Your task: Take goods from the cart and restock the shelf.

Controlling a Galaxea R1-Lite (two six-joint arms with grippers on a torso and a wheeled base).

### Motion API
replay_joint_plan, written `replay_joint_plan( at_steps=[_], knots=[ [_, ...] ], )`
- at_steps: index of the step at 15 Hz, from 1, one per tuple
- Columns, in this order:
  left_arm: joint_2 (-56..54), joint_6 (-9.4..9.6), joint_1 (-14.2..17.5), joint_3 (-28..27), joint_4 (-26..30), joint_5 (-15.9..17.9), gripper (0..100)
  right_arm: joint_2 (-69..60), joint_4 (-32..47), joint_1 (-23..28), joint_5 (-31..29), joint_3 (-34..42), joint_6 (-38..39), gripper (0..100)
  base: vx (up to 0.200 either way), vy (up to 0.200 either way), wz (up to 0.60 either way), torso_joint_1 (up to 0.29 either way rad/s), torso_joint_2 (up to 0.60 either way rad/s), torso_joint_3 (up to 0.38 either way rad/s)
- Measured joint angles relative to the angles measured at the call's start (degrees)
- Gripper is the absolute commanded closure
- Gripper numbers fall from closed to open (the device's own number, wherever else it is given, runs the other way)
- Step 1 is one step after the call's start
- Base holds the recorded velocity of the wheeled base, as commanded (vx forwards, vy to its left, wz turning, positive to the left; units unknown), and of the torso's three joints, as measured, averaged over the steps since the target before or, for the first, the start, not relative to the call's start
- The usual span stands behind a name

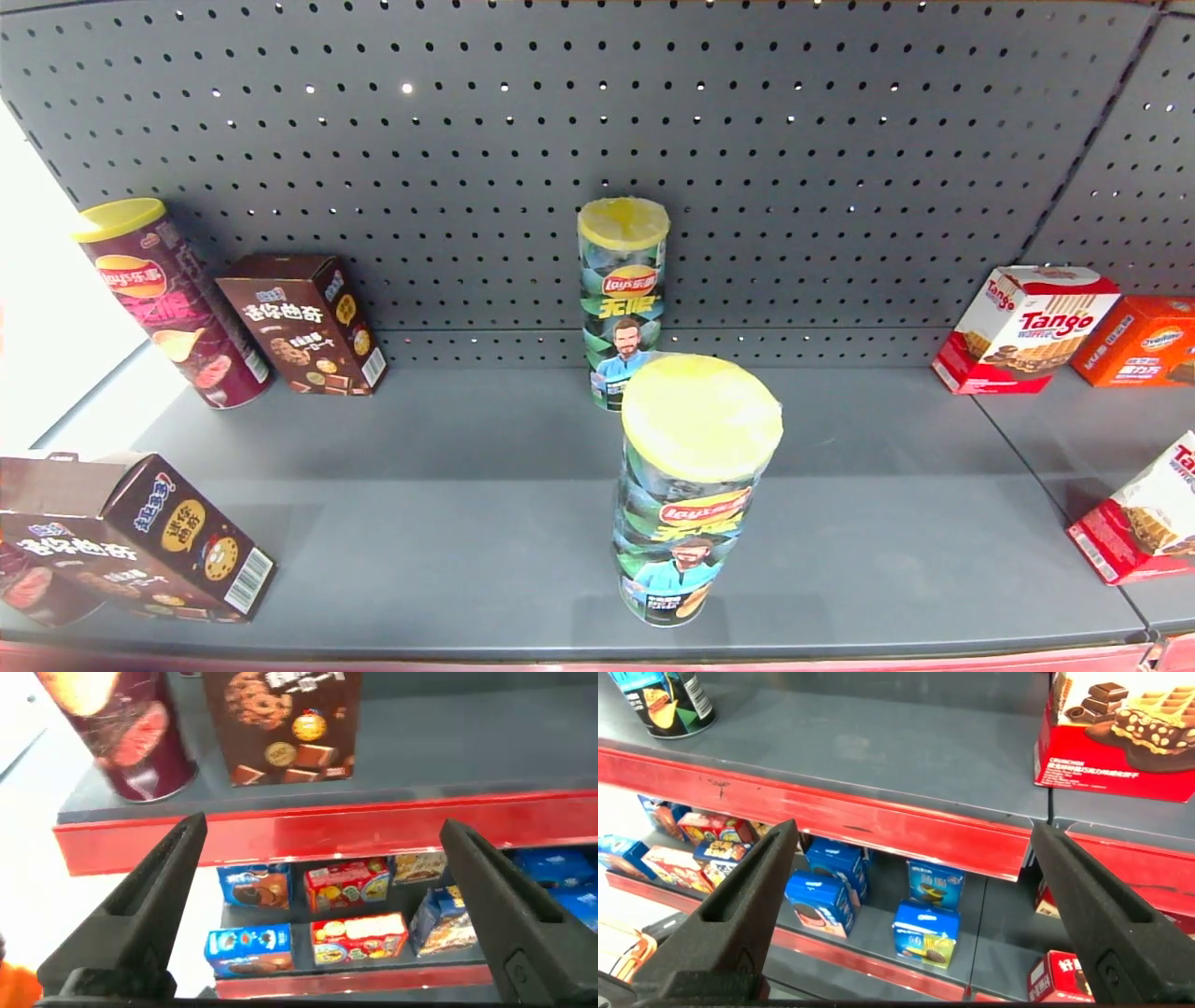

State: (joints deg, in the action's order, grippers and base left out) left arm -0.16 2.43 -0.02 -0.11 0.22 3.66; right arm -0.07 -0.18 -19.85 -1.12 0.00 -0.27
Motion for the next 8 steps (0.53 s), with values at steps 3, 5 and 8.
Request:
replay_joint_plan(
  at_steps=[3,5,8],
  knots=[
    [0.0,0.57,-0.1,0.0,0.0,0.5,0,0.0,0.0,-1.5,0.0,0.0,-2.5,0,0.000,0.000,0.00,0.000,0.00,0.000],
    [0.0,0.55,-0.1,-0.1,0.0,0.5,0,0.0,-0.2,-0.4,-0.6,-0.1,-2.9,0,0.000,0.000,0.00,0.000,0.00,0.000],
    [0.0,0.63,-0.1,-0.2,0.2,0.5,0,2.6,-1.1,1.0,-2.4,-7.0,3.4,0,0.000,0.000,0.00,0.000,0.00,0.000]
  ],
)
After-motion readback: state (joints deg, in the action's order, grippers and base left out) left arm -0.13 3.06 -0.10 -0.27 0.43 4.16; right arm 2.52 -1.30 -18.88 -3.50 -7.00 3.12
